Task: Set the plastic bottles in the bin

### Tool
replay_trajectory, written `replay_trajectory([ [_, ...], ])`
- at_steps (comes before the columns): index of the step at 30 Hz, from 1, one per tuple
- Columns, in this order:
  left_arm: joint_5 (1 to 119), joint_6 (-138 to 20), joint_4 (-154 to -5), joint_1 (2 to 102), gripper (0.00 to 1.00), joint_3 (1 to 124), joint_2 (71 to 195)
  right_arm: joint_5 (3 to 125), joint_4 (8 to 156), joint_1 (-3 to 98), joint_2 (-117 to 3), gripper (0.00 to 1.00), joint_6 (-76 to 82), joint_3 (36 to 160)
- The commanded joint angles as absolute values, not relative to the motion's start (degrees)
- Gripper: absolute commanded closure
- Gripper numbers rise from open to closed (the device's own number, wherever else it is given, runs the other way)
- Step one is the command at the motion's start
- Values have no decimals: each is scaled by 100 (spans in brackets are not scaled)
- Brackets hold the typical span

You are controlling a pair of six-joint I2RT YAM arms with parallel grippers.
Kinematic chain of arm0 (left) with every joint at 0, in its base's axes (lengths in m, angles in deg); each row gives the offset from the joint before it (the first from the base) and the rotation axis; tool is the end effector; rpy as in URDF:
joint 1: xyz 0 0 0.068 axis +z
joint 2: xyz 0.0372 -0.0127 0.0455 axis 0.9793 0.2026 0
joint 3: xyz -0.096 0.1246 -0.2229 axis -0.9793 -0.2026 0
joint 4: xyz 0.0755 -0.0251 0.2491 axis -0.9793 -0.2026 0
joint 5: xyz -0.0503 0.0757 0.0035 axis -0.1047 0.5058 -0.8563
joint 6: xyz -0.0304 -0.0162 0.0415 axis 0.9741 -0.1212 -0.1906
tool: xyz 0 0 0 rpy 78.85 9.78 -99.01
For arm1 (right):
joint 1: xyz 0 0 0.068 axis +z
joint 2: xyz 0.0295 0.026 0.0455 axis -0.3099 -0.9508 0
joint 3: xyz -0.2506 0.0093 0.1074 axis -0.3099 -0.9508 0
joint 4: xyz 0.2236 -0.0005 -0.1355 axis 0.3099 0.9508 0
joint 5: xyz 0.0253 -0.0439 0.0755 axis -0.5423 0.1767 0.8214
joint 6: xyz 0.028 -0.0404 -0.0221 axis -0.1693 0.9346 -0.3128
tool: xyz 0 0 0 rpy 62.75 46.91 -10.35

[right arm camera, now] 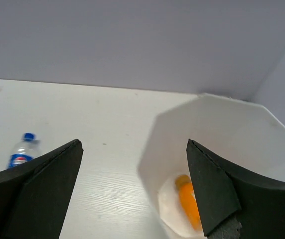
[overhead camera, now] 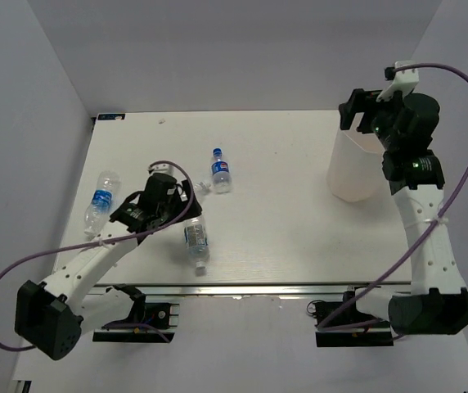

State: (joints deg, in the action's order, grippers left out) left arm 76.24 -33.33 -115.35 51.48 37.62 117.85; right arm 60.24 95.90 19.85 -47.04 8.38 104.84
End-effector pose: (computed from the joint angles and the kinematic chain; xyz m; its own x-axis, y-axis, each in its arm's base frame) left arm 0.1951 -0.0932 0.2662 -0.7362 -0.3011 -0.6061 -0.1054 0.9356 -0.3369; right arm 0.2714 0.0107 0.4647 -0.0599 0.0195 -0.9980 -0.0910 0.9955 0.0250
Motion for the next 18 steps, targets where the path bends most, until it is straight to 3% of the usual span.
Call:
replay_trajectory([
  [1,7642,-3123,-11191,4695,2,3687,12253,6702,9395,2472,-4306,11,1084,10242],
  [5,8326,-2983,-11411,4429,2,3810,12905,6947,8896,2754,-3701,11,699,9337],
  [13,8495,-2877,-11069,3973,4,3942,13986,7219,8569,2912,-3198,11,250,7869],
  [15,8460,-2885,-11007,3920,15,4082,14214,7404,8359,3061,-3084,11,170,7579],
  [16,8460,-2903,-11024,3902,26,4152,14259,7466,8314,3149,-3049,11,170,7334],
  [17,8468,-2912,-11033,3876,43,4223,14268,7440,8296,3254,-2962,11,179,7244],
  [18,8469,-2929,-11033,3850,48,4380,14216,7397,8288,3482,-2935,11,170,7183],
])
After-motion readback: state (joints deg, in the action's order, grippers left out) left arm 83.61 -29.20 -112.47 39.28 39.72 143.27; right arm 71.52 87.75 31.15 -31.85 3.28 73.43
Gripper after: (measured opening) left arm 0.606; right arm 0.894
